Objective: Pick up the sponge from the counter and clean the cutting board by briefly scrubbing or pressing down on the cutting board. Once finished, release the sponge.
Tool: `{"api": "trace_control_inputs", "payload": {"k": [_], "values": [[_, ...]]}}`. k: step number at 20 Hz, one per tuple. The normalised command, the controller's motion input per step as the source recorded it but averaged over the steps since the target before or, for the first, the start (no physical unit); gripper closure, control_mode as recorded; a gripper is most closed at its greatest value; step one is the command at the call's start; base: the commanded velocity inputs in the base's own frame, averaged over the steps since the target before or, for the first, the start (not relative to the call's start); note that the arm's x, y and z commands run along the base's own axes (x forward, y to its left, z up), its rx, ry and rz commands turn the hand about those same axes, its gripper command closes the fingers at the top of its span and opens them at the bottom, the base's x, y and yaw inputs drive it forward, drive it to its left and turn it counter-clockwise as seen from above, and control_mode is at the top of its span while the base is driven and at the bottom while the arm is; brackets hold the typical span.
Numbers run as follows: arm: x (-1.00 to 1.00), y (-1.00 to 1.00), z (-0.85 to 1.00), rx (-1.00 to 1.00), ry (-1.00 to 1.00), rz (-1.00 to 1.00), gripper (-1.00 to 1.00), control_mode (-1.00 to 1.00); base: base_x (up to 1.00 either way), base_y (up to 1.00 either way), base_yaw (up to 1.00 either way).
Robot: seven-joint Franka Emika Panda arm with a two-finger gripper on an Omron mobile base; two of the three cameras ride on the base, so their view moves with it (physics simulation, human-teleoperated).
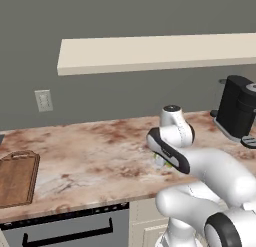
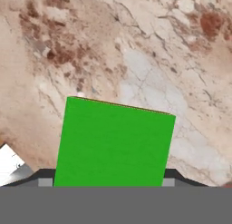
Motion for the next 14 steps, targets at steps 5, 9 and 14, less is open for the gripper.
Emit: {"api": "trace_control_inputs", "payload": {"k": [5,9,14], "values": [[-0.13,0.0,0.65,0.03,0.01,0.0,1.0,-1.0,0.0,0.0,0.0],[-0.07,0.0,0.32,0.06,0.01,0.0,1.0,-1.0,0.0,0.0,0.0],[-0.22,0.07,0.0,0.02,0.0,0.0,1.0,1.0,-0.21,0.16,0.03]]}}
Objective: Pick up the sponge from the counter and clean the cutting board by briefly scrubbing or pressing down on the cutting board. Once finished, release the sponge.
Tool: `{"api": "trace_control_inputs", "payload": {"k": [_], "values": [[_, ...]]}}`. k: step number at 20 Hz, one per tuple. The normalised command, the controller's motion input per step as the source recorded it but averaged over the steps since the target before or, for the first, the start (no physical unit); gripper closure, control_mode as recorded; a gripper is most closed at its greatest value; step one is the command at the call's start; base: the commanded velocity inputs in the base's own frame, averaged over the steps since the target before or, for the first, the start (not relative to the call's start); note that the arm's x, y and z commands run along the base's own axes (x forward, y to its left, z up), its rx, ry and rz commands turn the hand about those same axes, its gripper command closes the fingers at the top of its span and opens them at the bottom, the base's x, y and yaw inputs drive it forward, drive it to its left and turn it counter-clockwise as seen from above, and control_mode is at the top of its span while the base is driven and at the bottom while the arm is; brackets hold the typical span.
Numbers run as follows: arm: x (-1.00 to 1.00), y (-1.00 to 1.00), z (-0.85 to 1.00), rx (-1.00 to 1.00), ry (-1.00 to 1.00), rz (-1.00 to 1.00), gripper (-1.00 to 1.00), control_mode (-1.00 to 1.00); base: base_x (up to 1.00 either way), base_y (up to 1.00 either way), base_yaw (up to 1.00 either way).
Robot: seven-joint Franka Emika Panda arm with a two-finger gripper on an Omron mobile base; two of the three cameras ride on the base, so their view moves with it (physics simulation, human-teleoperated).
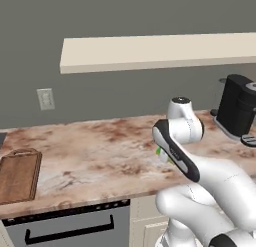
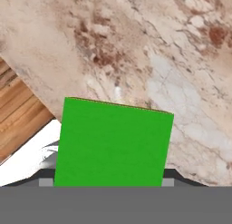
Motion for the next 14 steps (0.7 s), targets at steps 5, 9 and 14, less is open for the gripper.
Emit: {"api": "trace_control_inputs", "payload": {"k": [5,9,14], "values": [[0.0,0.0,0.0,0.0,0.0,0.0,1.0,1.0,-0.32,0.78,0.03],[0.0,0.0,0.0,0.0,0.0,0.0,1.0,1.0,-0.2,1.0,-0.01],[0.0,0.0,0.0,0.0,0.0,0.0,1.0,1.0,-0.03,1.0,-0.05]]}}
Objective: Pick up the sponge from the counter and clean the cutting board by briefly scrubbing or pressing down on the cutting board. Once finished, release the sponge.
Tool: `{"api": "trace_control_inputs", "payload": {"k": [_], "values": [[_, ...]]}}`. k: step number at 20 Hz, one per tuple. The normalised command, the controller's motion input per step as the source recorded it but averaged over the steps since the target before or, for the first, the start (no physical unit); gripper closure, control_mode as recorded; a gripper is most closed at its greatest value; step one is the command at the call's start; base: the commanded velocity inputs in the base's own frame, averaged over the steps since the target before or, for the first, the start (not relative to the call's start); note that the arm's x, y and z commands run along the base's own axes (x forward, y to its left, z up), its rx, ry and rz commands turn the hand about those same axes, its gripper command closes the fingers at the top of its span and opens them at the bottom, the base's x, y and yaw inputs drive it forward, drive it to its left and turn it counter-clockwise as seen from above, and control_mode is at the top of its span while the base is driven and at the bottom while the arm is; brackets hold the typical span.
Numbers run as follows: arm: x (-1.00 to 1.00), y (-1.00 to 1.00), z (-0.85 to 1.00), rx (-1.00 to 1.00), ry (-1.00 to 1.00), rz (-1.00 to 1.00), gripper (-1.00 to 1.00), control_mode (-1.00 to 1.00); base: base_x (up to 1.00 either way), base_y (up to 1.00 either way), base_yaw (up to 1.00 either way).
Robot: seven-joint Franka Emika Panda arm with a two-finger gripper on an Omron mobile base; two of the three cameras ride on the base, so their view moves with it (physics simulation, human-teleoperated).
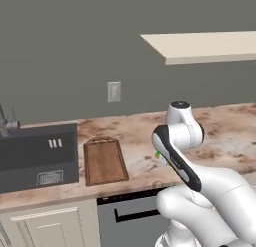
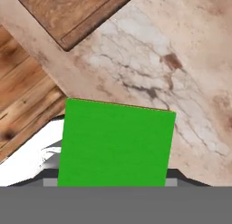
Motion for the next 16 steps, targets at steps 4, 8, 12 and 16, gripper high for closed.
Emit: {"api": "trace_control_inputs", "payload": {"k": [4,8,12,16], "values": [[0.0,0.0,0.0,0.0,0.0,0.0,1.0,1.0,0.0,0.92,-0.06],[0.0,0.0,0.0,0.0,0.0,0.0,1.0,1.0,0.2,0.72,-0.05],[0.0,0.0,0.0,0.0,0.0,0.0,1.0,1.0,0.57,0.19,-0.01],[0.0,0.0,0.0,0.0,0.0,0.0,1.0,1.0,0.52,0.0,0.0]]}}
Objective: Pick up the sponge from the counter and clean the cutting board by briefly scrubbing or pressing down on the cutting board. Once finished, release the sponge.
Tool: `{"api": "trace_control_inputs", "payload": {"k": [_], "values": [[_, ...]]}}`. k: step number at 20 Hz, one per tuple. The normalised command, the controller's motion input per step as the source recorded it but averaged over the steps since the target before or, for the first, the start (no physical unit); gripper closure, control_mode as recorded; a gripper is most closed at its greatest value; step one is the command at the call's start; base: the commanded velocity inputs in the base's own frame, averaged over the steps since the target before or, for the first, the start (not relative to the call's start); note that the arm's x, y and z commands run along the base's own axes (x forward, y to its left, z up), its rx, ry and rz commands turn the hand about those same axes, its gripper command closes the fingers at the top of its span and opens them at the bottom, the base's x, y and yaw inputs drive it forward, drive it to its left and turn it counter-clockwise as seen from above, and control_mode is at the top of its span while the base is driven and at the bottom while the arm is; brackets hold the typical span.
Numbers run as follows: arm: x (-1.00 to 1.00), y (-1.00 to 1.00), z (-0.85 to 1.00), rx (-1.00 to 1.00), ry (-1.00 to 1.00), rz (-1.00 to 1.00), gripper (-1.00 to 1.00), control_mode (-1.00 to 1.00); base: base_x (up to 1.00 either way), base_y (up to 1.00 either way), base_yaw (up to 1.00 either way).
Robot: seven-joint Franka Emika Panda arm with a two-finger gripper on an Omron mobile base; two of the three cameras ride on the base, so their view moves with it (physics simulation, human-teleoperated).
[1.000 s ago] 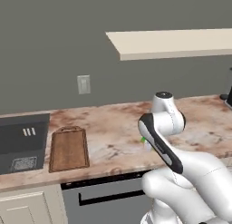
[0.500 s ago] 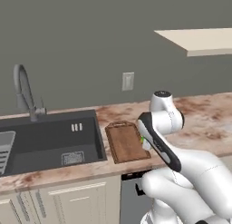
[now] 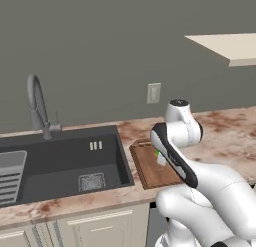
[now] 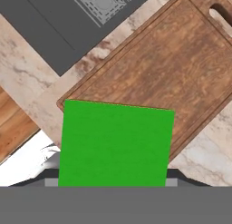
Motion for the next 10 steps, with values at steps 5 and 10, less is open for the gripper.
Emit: {"api": "trace_control_inputs", "payload": {"k": [5,10], "values": [[0.0,0.0,0.0,0.0,0.0,0.0,1.0,1.0,0.39,0.0,0.0],[0.0,0.0,0.0,0.0,0.0,0.0,1.0,1.0,0.24,0.0,0.0]]}}
